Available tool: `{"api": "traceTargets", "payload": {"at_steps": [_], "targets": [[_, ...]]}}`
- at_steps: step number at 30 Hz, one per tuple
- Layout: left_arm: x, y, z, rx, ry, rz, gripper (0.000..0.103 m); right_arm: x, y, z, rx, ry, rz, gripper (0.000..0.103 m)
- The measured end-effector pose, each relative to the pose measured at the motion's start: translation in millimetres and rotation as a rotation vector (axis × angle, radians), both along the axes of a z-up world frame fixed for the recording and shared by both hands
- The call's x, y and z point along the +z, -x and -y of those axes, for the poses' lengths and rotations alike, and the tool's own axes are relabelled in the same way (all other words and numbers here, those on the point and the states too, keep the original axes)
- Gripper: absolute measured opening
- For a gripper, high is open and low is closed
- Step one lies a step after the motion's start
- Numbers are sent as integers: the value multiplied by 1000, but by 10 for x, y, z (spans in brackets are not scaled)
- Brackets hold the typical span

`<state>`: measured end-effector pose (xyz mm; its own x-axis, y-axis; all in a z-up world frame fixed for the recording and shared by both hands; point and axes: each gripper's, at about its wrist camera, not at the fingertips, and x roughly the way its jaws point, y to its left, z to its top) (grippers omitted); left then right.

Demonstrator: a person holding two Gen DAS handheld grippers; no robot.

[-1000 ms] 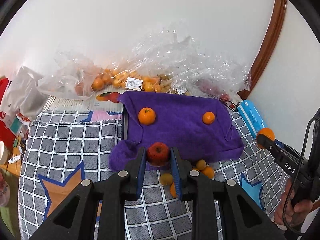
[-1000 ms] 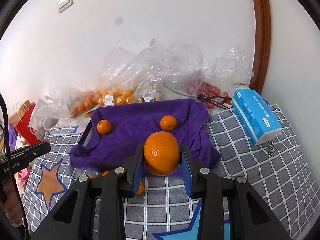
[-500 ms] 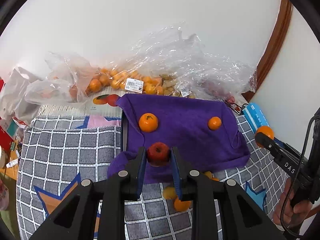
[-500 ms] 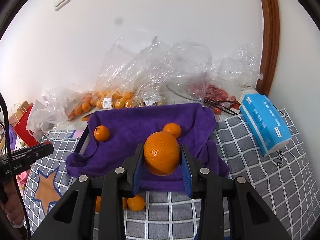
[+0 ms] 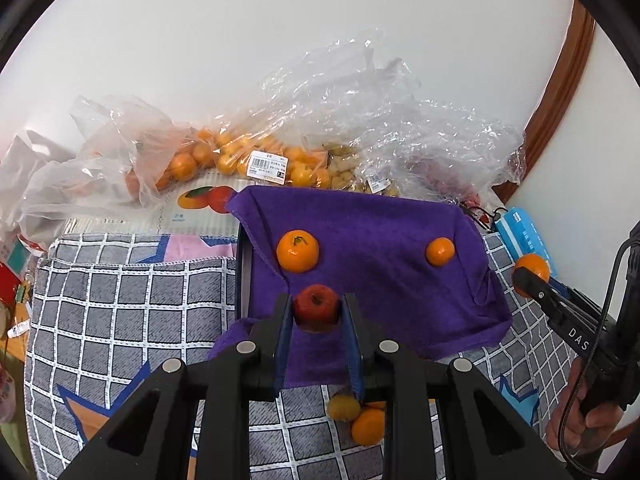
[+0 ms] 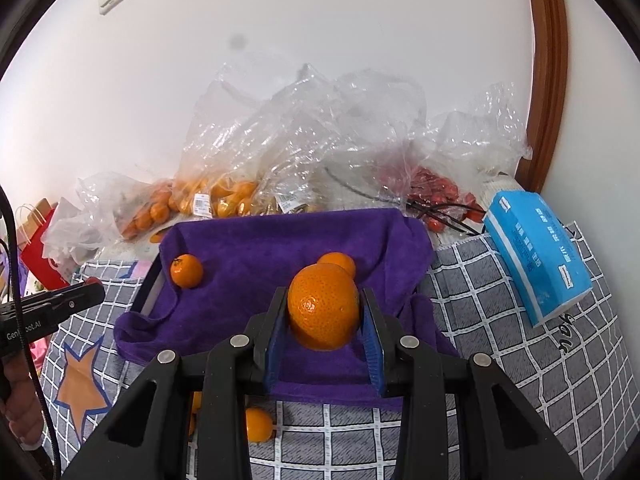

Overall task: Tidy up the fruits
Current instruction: 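Lift the red fruit and orange and carry both over the purple towel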

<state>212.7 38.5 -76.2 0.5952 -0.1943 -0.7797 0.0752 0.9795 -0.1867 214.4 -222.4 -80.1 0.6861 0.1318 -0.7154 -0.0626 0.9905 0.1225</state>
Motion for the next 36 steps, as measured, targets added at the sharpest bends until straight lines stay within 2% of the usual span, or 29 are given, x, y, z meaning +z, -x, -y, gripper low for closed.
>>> {"api": "traceTargets", "payload": {"at_steps": [23,36], "targets": [[-549,-426,40,-15,-15,-97,23,-620,-480,19,-19,10,-123,35],[-735,-515,-51,-10,-20,-114,23,-862,-573,-88,-21,39,-160,35]]}}
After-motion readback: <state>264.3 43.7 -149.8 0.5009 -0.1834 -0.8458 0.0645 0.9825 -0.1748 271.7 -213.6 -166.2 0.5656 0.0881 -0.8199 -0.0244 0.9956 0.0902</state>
